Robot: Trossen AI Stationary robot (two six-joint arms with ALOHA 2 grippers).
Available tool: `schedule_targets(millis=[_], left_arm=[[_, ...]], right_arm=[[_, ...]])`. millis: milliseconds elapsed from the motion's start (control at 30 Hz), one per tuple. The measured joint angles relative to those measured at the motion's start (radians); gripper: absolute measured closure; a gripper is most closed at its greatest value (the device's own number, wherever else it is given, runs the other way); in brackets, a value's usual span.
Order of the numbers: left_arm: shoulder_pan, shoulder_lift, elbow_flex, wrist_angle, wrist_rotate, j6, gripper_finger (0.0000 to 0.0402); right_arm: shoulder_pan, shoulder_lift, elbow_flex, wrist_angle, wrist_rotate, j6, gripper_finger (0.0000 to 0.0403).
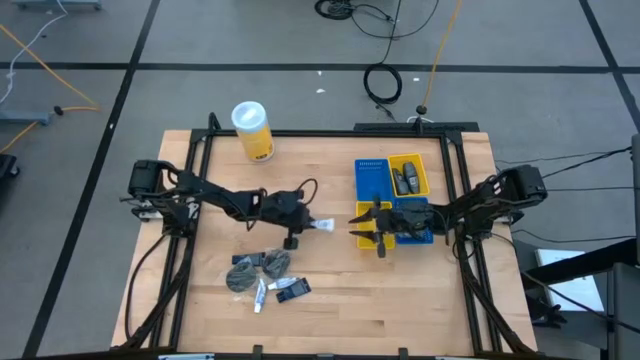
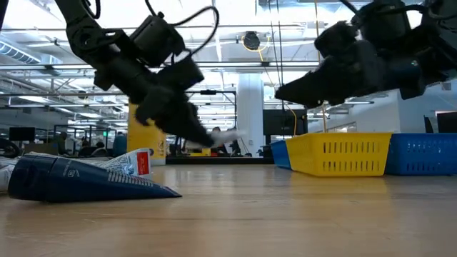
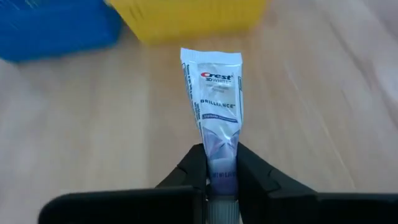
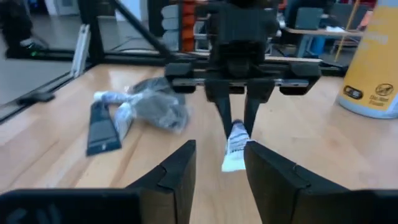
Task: Pick & Place Travel size toiletries
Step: Put the white toothpaste into the top blue bin
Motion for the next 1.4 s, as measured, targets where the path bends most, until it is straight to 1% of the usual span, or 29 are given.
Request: schedule_targets(millis=[100, 167, 233, 300, 367, 433, 533, 633, 733, 833, 900, 967, 1033, 1133, 1233, 1267, 1333, 1400], left_arm=[[0.000, 0.000, 0.001, 0.098, -0.002, -0.025, 0.0322], [0.000, 0.000, 0.001, 0.128, -0.002, -0.047, 0.0306], [0.000, 0.000, 0.001, 0.135, 0.000, -0.064, 0.0299], [0.000, 0.000, 0.001, 0.136, -0.001, -0.074, 0.0297], [0.000, 0.000, 0.001, 0.136, -0.001, -0.080, 0.0301], [0.000, 0.000, 0.001, 0.138, -0.001, -0.095, 0.0308], [0.000, 0.000, 0.001, 0.141, -0.001, -0.100, 0.0321], [0.000, -0.001, 0.001, 0.142, -0.001, -0.100, 0.0335], [0.000, -0.001, 0.001, 0.114, -0.001, -0.099, 0.0348], [0.001, -0.001, 0.001, 0.074, -0.010, -0.096, 0.0349], [0.007, -0.001, 0.001, 0.037, -0.041, -0.086, 0.0334], [0.016, 0.011, 0.002, 0.025, -0.059, -0.075, 0.0306], [0.023, 0.036, 0.003, 0.039, -0.027, -0.075, 0.0267], [0.028, 0.100, 0.003, 0.092, 0.074, -0.063, 0.0201], [0.028, 0.163, 0.002, 0.111, 0.083, -0.046, 0.0150], [0.029, 0.176, 0.004, 0.124, 0.085, -0.045, 0.0141], [0.029, 0.193, 0.005, 0.140, 0.088, -0.046, 0.0135], [0.030, 0.199, 0.005, 0.143, 0.089, -0.046, 0.0149]], right_arm=[[-0.007, 0.000, 0.049, -0.095, 0.016, 0.023, 0.0254], [-0.010, 0.000, 0.104, -0.193, 0.017, 0.030, 0.0237], [-0.015, 0.000, 0.171, -0.307, 0.018, 0.016, 0.0216], [-0.018, 0.000, 0.236, -0.419, 0.019, -0.032, 0.0192], [-0.018, 0.000, 0.294, -0.495, 0.021, -0.082, 0.0168], [-0.019, 0.000, 0.337, -0.547, 0.045, -0.125, 0.0146], [-0.031, 0.014, 0.372, -0.608, 0.071, -0.150, 0.0125], [-0.047, 0.059, 0.381, -0.617, 0.069, -0.123, 0.0120], [-0.054, 0.129, 0.399, -0.605, 0.067, -0.105, 0.0123], [-0.059, 0.197, 0.438, -0.631, 0.067, -0.094, 0.0125], [-0.059, 0.213, 0.459, -0.665, 0.067, -0.104, 0.0125], [-0.059, 0.217, 0.472, -0.686, 0.067, -0.117, 0.0124], [-0.056, 0.213, 0.474, -0.689, 0.067, -0.120, 0.0125], [-0.050, 0.194, 0.473, -0.693, 0.067, -0.122, 0.0127], [-0.043, 0.195, 0.473, -0.697, 0.066, -0.123, 0.0128], [-0.043, 0.196, 0.472, -0.698, 0.065, -0.121, 0.0128], [-0.044, 0.195, 0.472, -0.698, 0.042, -0.121, 0.0128], [-0.044, 0.194, 0.473, -0.708, 0.020, -0.105, 0.0130]])
